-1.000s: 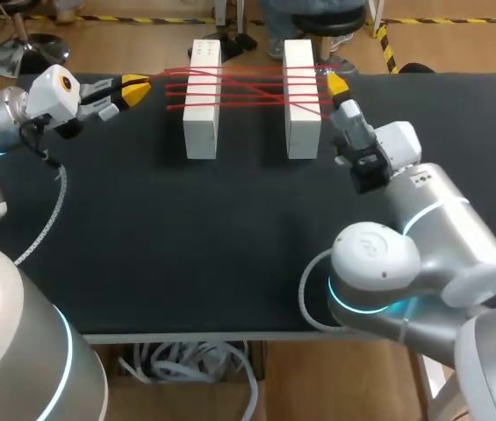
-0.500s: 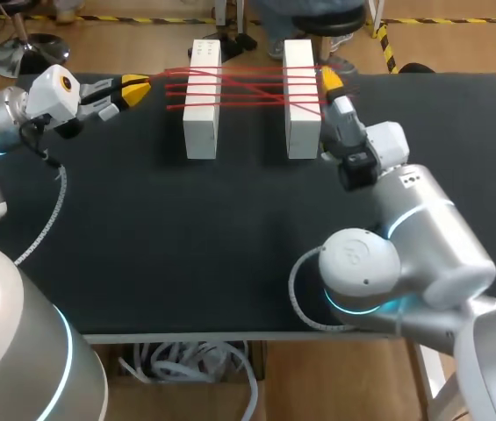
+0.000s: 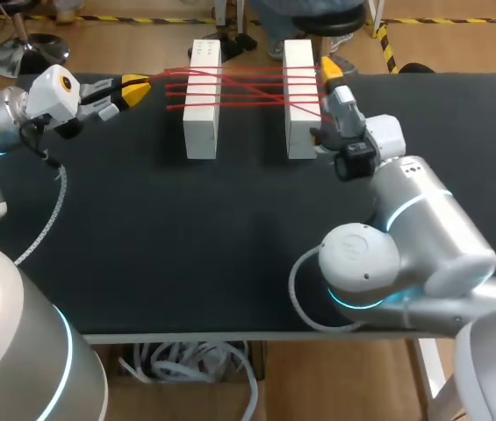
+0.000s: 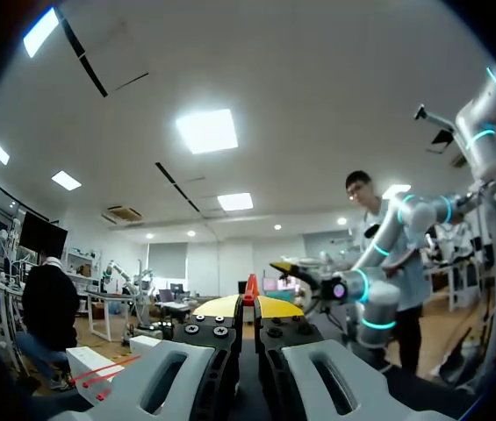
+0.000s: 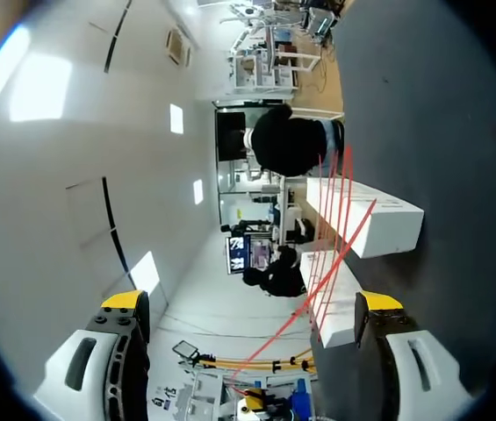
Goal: Grab the tape and strap the tape.
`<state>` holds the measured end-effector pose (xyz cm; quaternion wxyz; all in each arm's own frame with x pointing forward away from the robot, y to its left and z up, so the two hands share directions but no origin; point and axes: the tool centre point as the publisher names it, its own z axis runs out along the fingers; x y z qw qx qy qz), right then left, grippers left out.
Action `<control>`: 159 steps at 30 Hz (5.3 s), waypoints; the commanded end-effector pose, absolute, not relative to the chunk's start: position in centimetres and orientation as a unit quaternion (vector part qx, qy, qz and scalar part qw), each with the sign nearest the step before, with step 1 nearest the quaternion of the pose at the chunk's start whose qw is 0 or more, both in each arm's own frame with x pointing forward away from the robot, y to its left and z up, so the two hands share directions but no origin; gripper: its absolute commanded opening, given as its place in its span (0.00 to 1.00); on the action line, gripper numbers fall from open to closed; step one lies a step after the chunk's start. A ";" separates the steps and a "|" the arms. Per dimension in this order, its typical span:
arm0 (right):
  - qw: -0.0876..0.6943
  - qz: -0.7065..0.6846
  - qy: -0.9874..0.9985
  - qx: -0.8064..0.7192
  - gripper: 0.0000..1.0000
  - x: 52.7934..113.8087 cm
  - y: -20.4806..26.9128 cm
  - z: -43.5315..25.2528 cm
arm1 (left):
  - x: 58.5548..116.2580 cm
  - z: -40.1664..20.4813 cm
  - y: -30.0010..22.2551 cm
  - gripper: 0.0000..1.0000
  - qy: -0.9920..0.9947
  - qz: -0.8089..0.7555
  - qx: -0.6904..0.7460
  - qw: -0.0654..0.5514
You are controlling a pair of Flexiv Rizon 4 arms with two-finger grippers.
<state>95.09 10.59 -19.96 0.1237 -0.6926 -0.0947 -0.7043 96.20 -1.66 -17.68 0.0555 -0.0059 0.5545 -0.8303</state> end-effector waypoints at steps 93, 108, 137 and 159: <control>0.115 -0.702 0.063 -0.700 1.00 100.4 10.4 -18.1 | 96.3 -17.8 -1.6 0.00 0.553 -0.831 -0.004 0.055; 0.120 -0.702 0.062 -0.700 0.47 100.2 10.4 -18.2 | 96.3 -17.8 -1.6 0.00 0.553 -0.831 -0.004 0.055; 0.120 -0.691 0.078 -0.709 0.48 98.8 10.0 -18.5 | 96.3 -17.8 -1.6 0.00 0.553 -0.831 -0.004 0.055; 0.116 -0.688 0.081 -0.712 0.00 98.5 10.0 -18.7 | 96.3 -17.8 -1.6 0.00 0.553 -0.831 -0.004 0.055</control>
